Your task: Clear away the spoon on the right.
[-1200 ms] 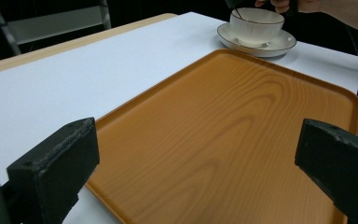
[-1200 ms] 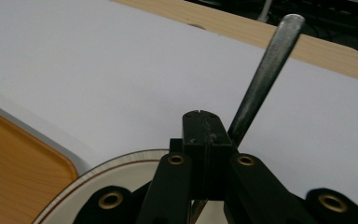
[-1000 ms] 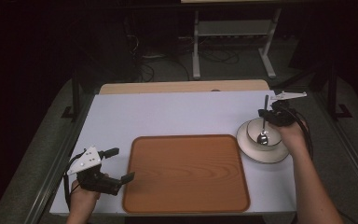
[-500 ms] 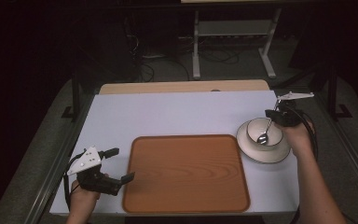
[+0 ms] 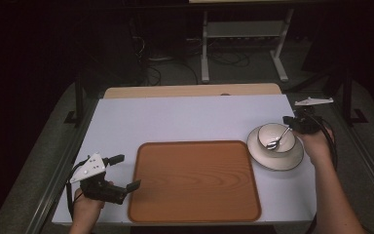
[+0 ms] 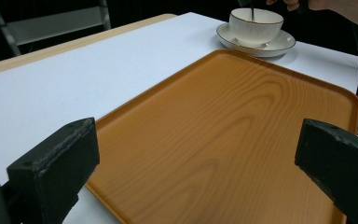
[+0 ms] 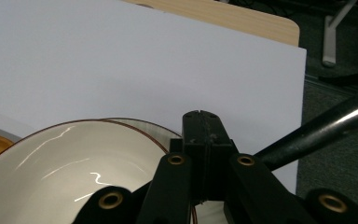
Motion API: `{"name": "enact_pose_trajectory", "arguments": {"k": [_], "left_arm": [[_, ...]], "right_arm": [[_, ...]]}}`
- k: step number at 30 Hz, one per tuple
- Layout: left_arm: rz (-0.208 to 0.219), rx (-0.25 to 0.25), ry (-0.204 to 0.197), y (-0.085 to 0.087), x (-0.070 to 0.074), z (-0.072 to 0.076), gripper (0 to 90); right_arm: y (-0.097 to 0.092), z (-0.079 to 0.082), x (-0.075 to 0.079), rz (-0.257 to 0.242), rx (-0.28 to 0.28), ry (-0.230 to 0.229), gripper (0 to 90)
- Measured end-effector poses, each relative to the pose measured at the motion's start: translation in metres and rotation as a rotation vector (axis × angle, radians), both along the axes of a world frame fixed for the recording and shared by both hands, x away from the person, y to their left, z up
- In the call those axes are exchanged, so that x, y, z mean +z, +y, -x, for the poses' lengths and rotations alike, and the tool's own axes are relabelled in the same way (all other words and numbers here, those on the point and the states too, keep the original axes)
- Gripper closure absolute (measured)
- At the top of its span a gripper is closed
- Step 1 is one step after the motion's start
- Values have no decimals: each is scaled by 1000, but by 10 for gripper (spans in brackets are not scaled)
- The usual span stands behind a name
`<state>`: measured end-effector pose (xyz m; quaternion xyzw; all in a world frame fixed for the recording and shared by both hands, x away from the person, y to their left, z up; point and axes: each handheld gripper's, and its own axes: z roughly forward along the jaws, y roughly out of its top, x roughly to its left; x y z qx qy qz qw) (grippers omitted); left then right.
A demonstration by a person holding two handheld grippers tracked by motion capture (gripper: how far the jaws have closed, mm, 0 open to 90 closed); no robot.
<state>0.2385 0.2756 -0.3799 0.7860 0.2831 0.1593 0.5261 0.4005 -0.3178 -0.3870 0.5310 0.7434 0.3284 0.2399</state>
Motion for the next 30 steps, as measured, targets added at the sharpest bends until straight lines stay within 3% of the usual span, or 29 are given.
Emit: {"name": "enact_pose_trajectory", "arguments": {"k": [30], "left_arm": [[6,-8,-3,0,1,-1,0]], "right_arm": [[-18,33,8,49,-16,28,891]]}}
